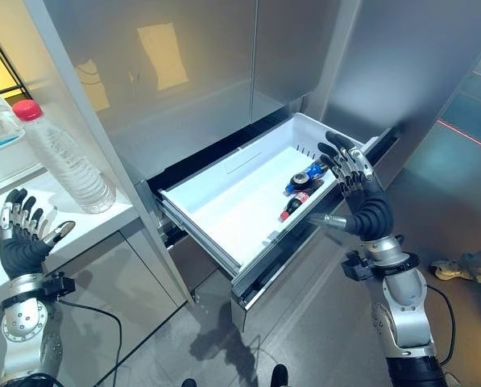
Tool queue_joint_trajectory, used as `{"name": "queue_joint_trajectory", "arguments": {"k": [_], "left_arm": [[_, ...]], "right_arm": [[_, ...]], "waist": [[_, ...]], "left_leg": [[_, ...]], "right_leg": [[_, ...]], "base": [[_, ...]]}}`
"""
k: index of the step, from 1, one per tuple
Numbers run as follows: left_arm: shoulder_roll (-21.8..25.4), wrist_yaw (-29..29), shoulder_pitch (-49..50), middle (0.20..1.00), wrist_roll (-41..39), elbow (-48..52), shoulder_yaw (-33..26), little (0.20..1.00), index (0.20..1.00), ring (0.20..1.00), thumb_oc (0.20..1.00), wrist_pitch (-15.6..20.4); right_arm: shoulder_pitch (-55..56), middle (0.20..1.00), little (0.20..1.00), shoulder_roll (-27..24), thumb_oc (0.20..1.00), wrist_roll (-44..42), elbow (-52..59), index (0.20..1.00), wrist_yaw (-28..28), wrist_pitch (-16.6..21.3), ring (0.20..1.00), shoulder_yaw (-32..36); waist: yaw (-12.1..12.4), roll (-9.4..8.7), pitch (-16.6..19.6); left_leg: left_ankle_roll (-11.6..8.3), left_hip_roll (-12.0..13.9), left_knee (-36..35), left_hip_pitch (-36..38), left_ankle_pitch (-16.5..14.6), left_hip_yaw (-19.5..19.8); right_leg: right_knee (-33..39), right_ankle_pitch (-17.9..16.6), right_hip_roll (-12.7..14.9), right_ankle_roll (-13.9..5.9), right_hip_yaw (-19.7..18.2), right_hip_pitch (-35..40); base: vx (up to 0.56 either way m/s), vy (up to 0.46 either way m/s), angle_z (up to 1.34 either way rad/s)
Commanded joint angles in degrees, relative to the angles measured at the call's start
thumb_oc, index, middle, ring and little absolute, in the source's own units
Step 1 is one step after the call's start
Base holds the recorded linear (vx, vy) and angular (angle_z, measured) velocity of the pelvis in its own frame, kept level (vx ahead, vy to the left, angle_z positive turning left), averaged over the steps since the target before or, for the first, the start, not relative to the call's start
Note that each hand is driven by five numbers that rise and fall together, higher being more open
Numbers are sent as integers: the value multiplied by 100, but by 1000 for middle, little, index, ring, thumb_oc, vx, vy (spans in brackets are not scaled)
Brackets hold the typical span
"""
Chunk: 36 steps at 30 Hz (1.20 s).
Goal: Take the drinks into the refrigerator
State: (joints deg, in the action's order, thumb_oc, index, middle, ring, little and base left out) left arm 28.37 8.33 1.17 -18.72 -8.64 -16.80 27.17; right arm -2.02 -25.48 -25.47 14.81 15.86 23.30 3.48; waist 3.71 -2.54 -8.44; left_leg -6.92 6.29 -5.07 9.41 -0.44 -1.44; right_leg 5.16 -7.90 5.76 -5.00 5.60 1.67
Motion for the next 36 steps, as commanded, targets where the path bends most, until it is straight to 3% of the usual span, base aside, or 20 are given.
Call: {"name": "queue_joint_trajectory", "arguments": {"k": [1, 8, 13, 21, 36], "left_arm": [[472, -115, -679, 1000, 151, -354, 82, 1000, 1000, 1000, 1000, 139], [1149, -282, -1561, 1000, -202, -919, 470, 1000, 1000, 1000, 1000, -65], [1270, -344, -2024, 1000, -403, -1471, 776, 1000, 1000, 1000, 1000, -185], [987, -653, -2255, 1000, -834, -2103, 1169, 1000, 1000, 1000, 1000, -432], [391, -861, -1628, 1000, -864, -2591, 1079, 1000, 1000, 1000, 1000, -588]], "right_arm": [[-272, 1000, 1000, -221, 1000, -344, 539, 1000, 62, 91, 1000, 83], [-327, 1000, 1000, -352, 1000, -504, 554, 1000, 193, -67, 1000, -135], [-293, 1000, 1000, -364, 1000, -541, 586, 1000, 199, -91, 1000, -179], [-281, 1000, 1000, -320, 1000, -617, 735, 1000, 194, -100, 1000, -175], [-189, 1000, 1000, -176, 1000, -570, 810, 1000, 237, -99, 1000, -157]], "waist": [[-63, 107, -50], [-232, 152, 6], [-309, 169, 22], [-443, 163, -5], [-456, 124, -7]], "left_leg": [[567, -404, 12, 13, -392, 66], [548, -400, 7, 88, -427, -27], [537, -392, 7, 119, -437, -59], [543, -385, 7, 128, -431, -187], [561, -376, 7, 168, -479, -312]], "right_leg": [[-817, 886, -198, 10, 250, 201], [-796, 880, -229, -4, 173, 233], [-781, 874, -245, -7, 133, 253], [-801, 827, -278, -25, -5, 177], [-775, 802, -334, -15, -135, 136]], "base": [[-11, 15, -10], [36, 5, -6], [12, -1, -7], [0, 0, 0], [3, 2, -7]]}}
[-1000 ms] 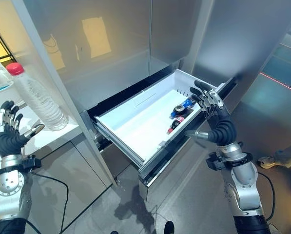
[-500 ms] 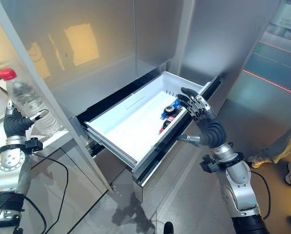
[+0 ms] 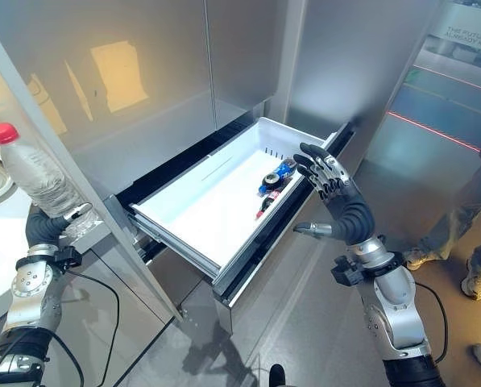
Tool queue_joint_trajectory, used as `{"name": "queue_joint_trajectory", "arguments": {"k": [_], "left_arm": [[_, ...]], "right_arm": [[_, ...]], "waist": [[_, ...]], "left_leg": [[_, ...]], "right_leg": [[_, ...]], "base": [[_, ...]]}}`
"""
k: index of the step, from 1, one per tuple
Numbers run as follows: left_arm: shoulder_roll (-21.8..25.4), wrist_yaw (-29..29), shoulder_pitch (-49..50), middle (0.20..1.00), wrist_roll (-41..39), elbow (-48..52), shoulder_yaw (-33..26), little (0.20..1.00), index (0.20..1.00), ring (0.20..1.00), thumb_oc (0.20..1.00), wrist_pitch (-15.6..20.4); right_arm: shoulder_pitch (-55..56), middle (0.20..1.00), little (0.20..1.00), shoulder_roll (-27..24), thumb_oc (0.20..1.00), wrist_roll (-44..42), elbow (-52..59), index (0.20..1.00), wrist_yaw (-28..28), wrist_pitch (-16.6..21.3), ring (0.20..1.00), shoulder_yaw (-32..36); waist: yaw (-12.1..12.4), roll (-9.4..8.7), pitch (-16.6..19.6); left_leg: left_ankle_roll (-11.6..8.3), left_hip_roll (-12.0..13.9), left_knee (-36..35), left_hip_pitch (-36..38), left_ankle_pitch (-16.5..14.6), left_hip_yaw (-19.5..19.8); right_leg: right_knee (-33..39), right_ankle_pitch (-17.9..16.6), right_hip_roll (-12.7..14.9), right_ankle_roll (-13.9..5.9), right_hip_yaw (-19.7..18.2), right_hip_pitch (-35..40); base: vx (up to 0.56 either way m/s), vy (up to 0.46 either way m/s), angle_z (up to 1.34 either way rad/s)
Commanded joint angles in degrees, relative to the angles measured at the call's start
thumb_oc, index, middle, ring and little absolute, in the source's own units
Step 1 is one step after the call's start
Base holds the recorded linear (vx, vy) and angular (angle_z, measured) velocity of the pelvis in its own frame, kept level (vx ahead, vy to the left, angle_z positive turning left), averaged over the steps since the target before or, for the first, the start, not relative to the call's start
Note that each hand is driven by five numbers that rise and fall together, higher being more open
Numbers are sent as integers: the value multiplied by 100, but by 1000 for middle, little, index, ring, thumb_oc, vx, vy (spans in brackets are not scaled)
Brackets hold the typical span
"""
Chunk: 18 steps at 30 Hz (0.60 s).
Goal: Take the drinks into the refrigerator
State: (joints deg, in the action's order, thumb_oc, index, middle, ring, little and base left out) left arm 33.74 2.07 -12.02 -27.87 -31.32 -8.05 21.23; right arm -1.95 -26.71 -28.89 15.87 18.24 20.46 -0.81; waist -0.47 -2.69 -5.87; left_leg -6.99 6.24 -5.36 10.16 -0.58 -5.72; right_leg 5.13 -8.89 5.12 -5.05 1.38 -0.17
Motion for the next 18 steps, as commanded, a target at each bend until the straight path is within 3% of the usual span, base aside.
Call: {"name": "queue_joint_trajectory", "arguments": {"k": [1, 16, 17, 18], "left_arm": [[-179, -246, -288, 1000, 83, -394, 207, 1000, 1000, 1000, 1000, -1], [-377, -374, -116, 1000, 306, -627, 286, 1000, 1000, 1000, 1000, -94], [-381, -367, -111, 438, 318, -648, 275, 438, 438, 438, 438, -89], [-390, -348, -96, 200, 341, -643, 258, 200, 200, 200, 200, -73]], "right_arm": [[-183, 1000, 1000, -46, 1000, -229, 700, 1000, 6, 182, 1000, 273], [-143, 1000, 1000, -1, 1000, -242, 631, 1000, 117, 133, 1000, 267], [-140, 1000, 1000, -10, 1000, -217, 629, 1000, 119, 137, 1000, 267], [-136, 1000, 1000, -12, 1000, -208, 626, 1000, 125, 141, 1000, 267]], "waist": [[-39, 135, -257], [-13, 119, -243], [-12, 119, -243], [-12, 119, -242]], "left_leg": [[567, -370, 36, 99, -466, 117], [560, -378, 36, 92, -440, 153], [559, -378, 36, 93, -441, 155], [558, -377, 36, 95, -439, 159]], "right_leg": [[-764, 901, -268, -8, 289, 334], [-763, 886, -266, 11, 353, 369], [-762, 884, -266, 13, 351, 368], [-767, 886, -266, 16, 356, 369]], "base": [[3, -4, -5], [-1, -1, -1], [0, 0, 0], [0, 0, 0]]}}
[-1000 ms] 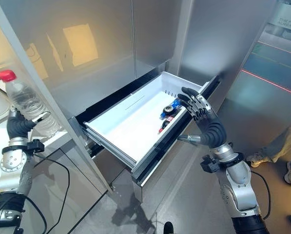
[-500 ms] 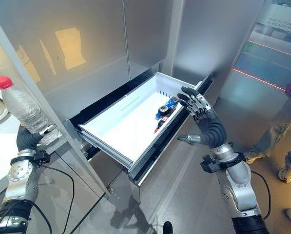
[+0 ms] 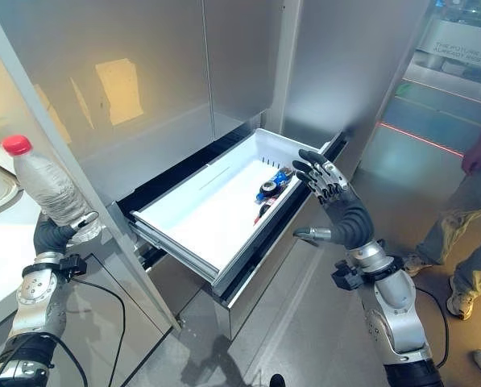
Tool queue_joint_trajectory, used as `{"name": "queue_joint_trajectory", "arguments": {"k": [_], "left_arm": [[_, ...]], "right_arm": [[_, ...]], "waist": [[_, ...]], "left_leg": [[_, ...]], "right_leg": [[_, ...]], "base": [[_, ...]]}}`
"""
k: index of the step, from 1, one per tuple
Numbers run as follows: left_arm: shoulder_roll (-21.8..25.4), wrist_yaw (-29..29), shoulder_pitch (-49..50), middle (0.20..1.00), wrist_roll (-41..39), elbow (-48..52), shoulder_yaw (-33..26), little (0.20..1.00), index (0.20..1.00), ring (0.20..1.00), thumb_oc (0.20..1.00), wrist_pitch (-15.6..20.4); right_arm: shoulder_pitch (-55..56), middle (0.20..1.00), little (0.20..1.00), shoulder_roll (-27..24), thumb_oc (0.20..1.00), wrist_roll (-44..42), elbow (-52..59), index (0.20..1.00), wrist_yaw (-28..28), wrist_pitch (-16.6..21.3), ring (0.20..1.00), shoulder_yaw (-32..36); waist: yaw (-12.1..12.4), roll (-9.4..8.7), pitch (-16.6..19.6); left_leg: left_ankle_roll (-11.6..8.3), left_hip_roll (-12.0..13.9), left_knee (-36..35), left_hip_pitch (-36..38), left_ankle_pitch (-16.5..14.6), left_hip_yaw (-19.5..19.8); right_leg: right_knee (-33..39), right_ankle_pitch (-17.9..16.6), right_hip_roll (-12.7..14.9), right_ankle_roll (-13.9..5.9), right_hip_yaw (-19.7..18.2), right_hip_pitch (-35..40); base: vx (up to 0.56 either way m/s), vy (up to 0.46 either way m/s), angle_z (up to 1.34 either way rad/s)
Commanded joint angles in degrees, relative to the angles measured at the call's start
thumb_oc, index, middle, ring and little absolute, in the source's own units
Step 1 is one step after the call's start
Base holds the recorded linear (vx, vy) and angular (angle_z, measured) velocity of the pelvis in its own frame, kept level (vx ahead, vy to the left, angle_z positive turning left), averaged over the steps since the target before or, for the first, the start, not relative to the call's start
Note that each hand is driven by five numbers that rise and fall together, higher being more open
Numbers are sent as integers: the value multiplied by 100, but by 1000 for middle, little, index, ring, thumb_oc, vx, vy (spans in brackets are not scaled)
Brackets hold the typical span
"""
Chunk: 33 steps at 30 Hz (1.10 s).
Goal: Take the drinks into the refrigerator
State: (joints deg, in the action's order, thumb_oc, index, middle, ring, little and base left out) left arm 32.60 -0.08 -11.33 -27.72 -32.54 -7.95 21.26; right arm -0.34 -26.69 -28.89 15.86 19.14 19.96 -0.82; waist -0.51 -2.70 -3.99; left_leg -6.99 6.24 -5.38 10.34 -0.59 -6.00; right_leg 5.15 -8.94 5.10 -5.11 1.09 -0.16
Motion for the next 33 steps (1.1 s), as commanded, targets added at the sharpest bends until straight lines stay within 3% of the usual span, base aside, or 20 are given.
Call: {"name": "queue_joint_trajectory", "arguments": {"k": [1, 21, 33], "left_arm": [[-292, -117, -140, 200, 324, -491, 237, 200, 200, 200, 200, -62], [-499, -76, 110, 200, 114, -96, 7, 200, 200, 200, 200, 145], [-923, -614, 798, 200, -967, 1779, -291, 200, 200, 200, 200, 336]], "right_arm": [[-296, 1000, 1000, -7, 1000, -203, 625, 1000, 38, 186, 1000, 268], [-299, 1000, 1000, 62, 1000, -137, 549, 1000, 69, 204, 1000, 280], [-306, 1000, 1000, 114, 1000, 213, 120, 1000, -202, 232, 1000, 439]], "waist": [[-5, 121, -427], [90, 103, -403], [255, 59, -471]], "left_leg": [[560, -378, 38, 78, -439, 193], [565, -409, 38, 16, -394, 375], [585, -424, 38, -63, -354, 516]], "right_leg": [[-770, 893, -264, 25, 387, 368], [-833, 891, -178, 34, 608, 411], [-837, 869, -123, 28, 746, 424]], "base": [[0, 0, 0], [-1, -1, 1], [-8, 0, 4]]}}
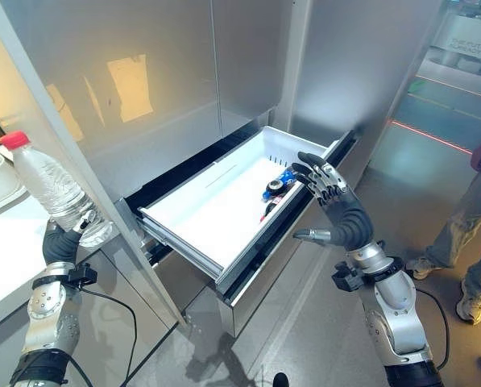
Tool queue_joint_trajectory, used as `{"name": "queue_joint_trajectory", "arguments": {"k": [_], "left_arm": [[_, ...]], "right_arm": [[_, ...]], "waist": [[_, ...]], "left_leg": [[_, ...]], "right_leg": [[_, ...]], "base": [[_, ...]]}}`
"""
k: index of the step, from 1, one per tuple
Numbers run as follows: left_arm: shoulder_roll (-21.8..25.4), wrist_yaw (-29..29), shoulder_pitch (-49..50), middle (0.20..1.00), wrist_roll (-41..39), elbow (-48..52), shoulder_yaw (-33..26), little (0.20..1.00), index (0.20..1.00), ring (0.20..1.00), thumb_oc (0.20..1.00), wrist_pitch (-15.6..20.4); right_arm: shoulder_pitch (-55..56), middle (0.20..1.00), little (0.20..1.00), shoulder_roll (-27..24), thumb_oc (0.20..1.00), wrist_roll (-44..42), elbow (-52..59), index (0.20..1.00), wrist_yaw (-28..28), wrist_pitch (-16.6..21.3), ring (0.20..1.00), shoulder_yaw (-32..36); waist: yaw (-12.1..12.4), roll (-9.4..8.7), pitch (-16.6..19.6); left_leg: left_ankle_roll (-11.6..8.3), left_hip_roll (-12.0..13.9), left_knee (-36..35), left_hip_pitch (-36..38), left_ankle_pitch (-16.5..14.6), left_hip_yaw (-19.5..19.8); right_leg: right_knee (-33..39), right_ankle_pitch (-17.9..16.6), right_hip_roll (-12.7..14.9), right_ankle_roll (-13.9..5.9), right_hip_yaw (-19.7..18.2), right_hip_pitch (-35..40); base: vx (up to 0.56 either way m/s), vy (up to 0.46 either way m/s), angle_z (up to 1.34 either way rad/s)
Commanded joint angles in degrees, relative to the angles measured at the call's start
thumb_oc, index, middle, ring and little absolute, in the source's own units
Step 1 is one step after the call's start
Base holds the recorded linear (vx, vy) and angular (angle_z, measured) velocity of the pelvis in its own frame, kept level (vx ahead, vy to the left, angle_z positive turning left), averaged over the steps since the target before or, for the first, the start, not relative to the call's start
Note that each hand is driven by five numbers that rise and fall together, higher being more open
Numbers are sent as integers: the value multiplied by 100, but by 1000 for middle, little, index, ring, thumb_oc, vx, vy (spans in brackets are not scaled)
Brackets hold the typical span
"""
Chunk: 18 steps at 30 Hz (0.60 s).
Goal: Take the drinks into the refrigerator
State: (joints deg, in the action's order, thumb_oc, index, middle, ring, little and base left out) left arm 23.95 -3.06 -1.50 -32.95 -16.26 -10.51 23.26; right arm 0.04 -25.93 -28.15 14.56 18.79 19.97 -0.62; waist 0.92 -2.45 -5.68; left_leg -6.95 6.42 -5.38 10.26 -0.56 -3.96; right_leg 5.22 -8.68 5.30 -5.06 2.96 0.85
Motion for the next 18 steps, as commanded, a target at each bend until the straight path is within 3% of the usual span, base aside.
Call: {"name": "queue_joint_trajectory", "arguments": {"k": [1, 9, 18], "left_arm": [[-69, -433, -85, 200, -523, 378, -27, 200, 200, 200, 200, 106], [-174, -1358, 467, 200, -1410, 1983, 43, 200, 200, 200, 200, -136], [230, -2110, 621, 200, -1825, 3191, 782, 200, 200, 200, 200, -490]], "right_arm": [[-383, 1000, 1000, 24, 1000, 159, 95, 1000, -226, 219, 1000, 430], [-688, 1000, 1000, -84, 1000, 23, -541, 1000, -291, 69, 1000, 425], [-1616, 1000, 1000, -448, 1000, -1110, -1692, 1000, 190, -451, 1000, -707]], "waist": [[130, 31, -307], [299, -15, -328], [454, -77, -329]], "left_leg": [[583, -444, 38, -65, -349, 326], [606, -458, 38, -101, -328, 397], [592, -443, 38, -77, -308, 382]], "right_leg": [[-844, 842, -137, 25, 570, 325], [-811, 817, -101, 25, 623, 351], [-779, 778, -94, 46, 625, 387]], "base": [[-19, 4, 6], [-8, -2, 8], [-7, -7, 3]]}}
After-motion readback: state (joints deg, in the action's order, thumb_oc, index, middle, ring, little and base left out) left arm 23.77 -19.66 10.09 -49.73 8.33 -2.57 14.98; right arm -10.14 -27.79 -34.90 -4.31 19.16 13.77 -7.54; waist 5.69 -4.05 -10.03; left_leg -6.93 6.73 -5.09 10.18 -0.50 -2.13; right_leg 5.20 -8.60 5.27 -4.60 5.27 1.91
